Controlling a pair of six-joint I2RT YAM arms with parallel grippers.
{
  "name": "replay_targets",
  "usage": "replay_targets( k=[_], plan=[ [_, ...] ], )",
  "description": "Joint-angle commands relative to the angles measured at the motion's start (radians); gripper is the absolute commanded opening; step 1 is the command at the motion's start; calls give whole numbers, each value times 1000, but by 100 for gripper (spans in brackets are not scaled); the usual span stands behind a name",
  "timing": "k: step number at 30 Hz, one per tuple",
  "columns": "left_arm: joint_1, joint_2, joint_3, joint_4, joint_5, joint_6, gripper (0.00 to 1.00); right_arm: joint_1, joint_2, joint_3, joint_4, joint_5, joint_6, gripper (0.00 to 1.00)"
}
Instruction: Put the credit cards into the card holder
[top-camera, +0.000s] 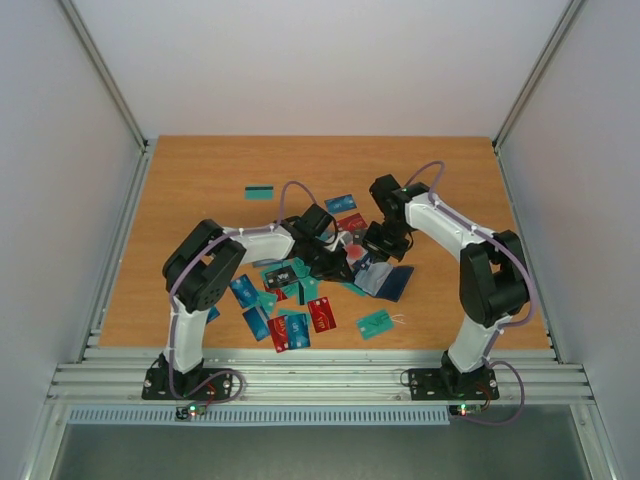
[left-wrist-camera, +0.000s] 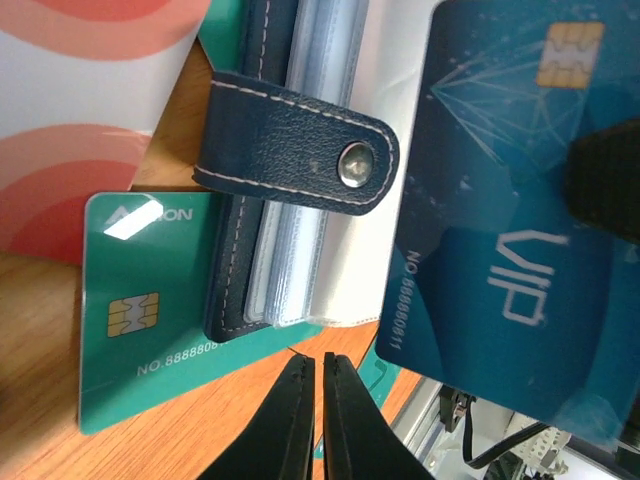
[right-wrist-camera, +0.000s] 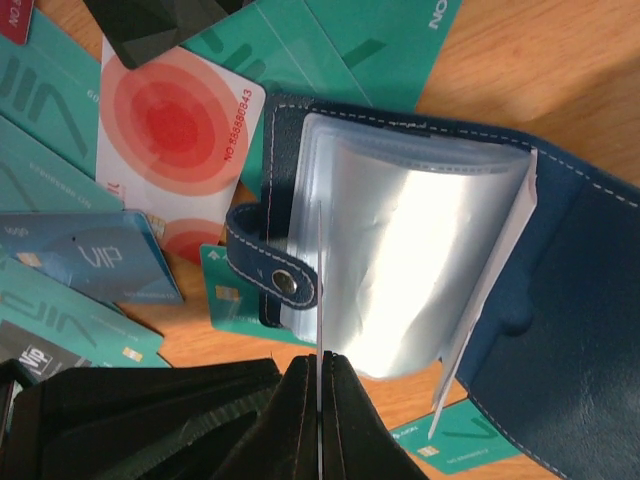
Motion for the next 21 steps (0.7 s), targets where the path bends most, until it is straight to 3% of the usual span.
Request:
replay_targets(
  k=[1,8,21],
  plan=[
    [2,24,2,44,33,-4,5,8,29,-17,39,37,30,1],
    [2,40,12,34,28,3,5,9,48,-39,51,32,21,1],
    [2,75,38,-13,-22,21,4,9,-60,-68,-107,141,-60,1]
  ],
)
